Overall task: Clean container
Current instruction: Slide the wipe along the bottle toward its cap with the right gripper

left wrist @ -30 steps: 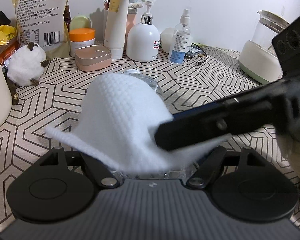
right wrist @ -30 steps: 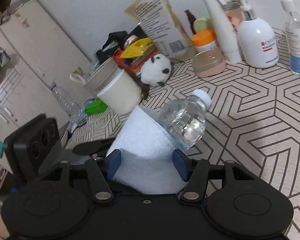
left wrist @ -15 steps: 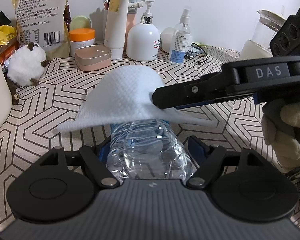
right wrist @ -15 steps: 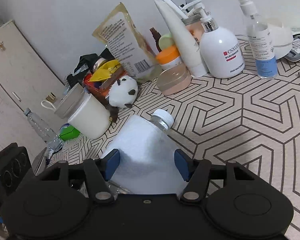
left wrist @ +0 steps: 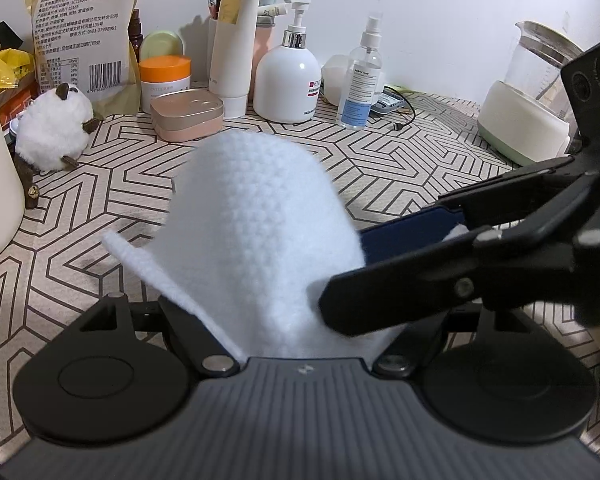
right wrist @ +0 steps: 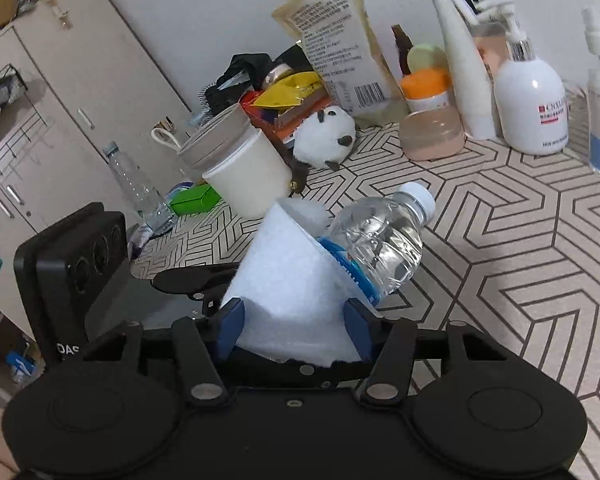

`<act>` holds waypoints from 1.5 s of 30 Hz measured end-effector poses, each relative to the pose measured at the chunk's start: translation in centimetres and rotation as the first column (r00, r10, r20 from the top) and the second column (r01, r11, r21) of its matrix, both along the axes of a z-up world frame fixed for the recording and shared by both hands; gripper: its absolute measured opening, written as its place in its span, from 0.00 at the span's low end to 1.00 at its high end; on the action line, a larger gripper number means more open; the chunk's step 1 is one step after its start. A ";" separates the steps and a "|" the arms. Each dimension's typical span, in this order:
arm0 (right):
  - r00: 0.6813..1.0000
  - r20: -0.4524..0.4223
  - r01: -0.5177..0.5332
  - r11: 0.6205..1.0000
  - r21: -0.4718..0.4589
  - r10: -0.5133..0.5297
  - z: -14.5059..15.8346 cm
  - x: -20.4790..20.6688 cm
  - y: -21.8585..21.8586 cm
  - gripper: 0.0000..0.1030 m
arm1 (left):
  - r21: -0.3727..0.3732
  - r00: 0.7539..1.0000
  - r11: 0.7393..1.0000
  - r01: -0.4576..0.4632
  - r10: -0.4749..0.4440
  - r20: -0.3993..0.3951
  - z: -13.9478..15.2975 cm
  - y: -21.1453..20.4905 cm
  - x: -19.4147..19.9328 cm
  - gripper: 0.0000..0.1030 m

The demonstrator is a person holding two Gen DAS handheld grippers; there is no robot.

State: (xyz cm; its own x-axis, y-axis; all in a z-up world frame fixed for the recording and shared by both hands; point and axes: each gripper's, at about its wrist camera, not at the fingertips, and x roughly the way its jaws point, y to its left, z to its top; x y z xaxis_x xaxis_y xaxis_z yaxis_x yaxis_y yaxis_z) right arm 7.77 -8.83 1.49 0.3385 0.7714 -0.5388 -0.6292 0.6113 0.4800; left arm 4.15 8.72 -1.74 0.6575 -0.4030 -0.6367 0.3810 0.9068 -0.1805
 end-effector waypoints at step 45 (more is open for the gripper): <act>0.963 -0.007 0.269 0.961 0.064 -0.269 -0.9 1.6 -1.2 0.49 | 0.050 0.999 0.999 -0.005 0.004 0.034 -0.1 -0.7 -0.6 0.76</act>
State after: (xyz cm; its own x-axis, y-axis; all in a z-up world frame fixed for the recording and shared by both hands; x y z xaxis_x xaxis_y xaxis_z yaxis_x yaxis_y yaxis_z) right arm 9.36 -10.00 0.55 0.5389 0.6846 -0.4908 -0.4466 0.7262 0.5226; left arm 3.52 8.04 -1.84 0.6806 -0.3683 -0.6334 0.3820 0.9160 -0.1222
